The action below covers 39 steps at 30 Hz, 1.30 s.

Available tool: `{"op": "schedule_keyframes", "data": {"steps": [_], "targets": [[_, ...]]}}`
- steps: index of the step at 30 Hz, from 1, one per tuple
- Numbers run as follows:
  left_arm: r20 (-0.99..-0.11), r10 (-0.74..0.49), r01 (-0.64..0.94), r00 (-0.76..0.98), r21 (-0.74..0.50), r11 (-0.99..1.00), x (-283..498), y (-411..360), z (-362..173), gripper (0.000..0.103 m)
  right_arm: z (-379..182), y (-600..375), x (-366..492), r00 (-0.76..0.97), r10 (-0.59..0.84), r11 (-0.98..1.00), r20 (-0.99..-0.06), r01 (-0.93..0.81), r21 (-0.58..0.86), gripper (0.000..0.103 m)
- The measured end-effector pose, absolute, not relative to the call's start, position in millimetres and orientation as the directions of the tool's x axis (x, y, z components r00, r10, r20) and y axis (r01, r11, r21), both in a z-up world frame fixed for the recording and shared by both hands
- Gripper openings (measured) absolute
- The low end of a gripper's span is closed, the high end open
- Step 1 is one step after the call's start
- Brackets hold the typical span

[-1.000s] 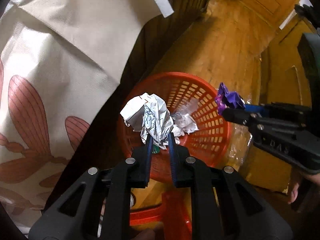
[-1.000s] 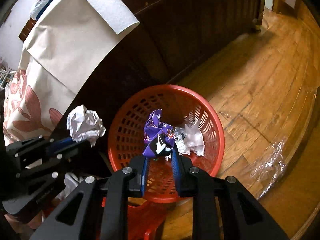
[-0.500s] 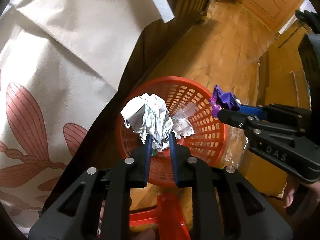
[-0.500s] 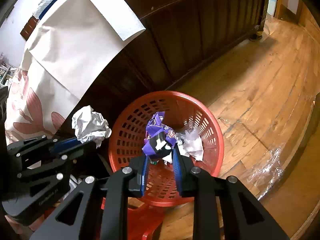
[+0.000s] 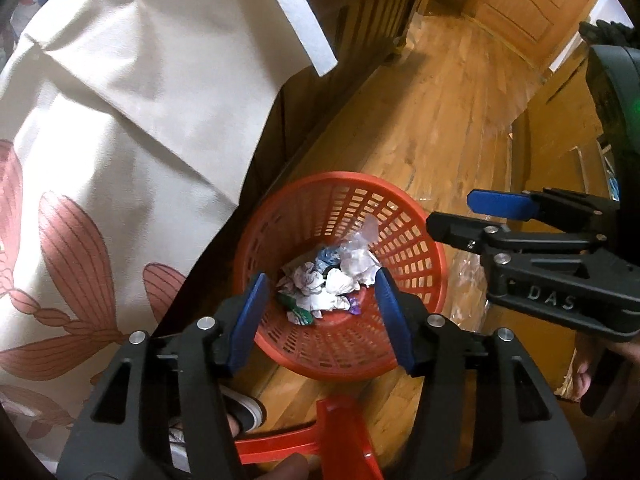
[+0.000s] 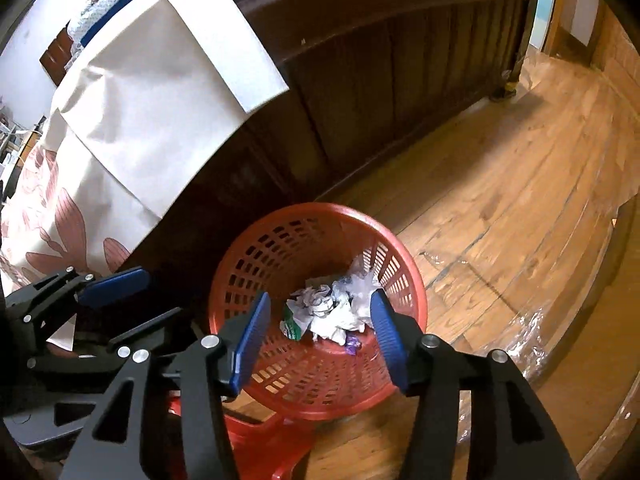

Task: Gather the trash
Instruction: 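Lift both open tools away from the basket toward the bed, then grasp the crushed blue Pepsi can with the right gripper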

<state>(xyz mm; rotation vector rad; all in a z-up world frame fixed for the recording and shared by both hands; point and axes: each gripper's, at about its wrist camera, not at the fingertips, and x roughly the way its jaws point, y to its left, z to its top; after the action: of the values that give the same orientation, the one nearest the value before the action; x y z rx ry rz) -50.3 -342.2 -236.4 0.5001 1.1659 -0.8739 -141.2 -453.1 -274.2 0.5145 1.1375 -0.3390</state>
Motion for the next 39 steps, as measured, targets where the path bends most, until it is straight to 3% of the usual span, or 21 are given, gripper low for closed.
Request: {"op": "schedule_keyframes", "data": {"steps": [11, 14, 17, 21, 27, 29, 34, 39], "targets": [[-0.911, -0.356, 0.769, 0.209, -0.072, 0.635, -35.8, -319.8, -190.8, 0.056, -219.4, -432.1, -113.0, 0.452, -0.009, 0.889, -0.892, 0.412, 0.2, 0.053], [-0.879, -0.394, 0.712, 0.268, -0.095, 0.696, -17.1, -283.0, -146.3, 0.064, -190.0, -416.9, -98.4, 0.5, -0.002, 0.916, -0.866, 0.349, 0.199, 0.061], [-0.831, -0.438, 0.637, 0.342, -0.137, 0.759, 5.4, -228.8, -102.9, 0.076, -156.0, -396.2, -76.5, 0.556, 0.035, 0.939, -0.83, 0.266, 0.219, 0.063], [-0.792, -0.411, 0.517, 0.451, -0.143, 0.844, 45.5, -150.2, -69.6, 0.077, -113.9, -359.6, -37.4, 0.613, 0.095, 0.968, -0.784, 0.126, 0.216, 0.066], [-0.778, -0.29, 0.325, 0.557, -0.117, 0.938, 140.4, -44.8, -63.8, 0.085, -71.1, -290.0, 68.0, 0.629, 0.284, 0.956, -0.724, -0.131, 0.262, 0.069], [-0.777, -0.256, 0.289, 0.576, -0.099, 0.952, 171.0, -26.4, -68.1, 0.085, -60.2, -267.8, 107.7, 0.624, 0.337, 0.941, -0.705, -0.216, 0.259, 0.075], [-0.782, -0.212, 0.243, 0.586, -0.08, 0.967, 246.5, -15.7, -89.7, 0.085, -33.6, -221.4, 242.5, 0.585, 0.401, 0.908, -0.706, -0.356, 0.22, 0.081], [-0.796, -0.158, 0.267, 0.584, 0.005, 0.964, 284.9, -35.0, -115.9, 0.085, -44.3, -197.3, 383.2, 0.468, 0.494, 0.865, -0.733, -0.351, 0.358, 0.082]]}}
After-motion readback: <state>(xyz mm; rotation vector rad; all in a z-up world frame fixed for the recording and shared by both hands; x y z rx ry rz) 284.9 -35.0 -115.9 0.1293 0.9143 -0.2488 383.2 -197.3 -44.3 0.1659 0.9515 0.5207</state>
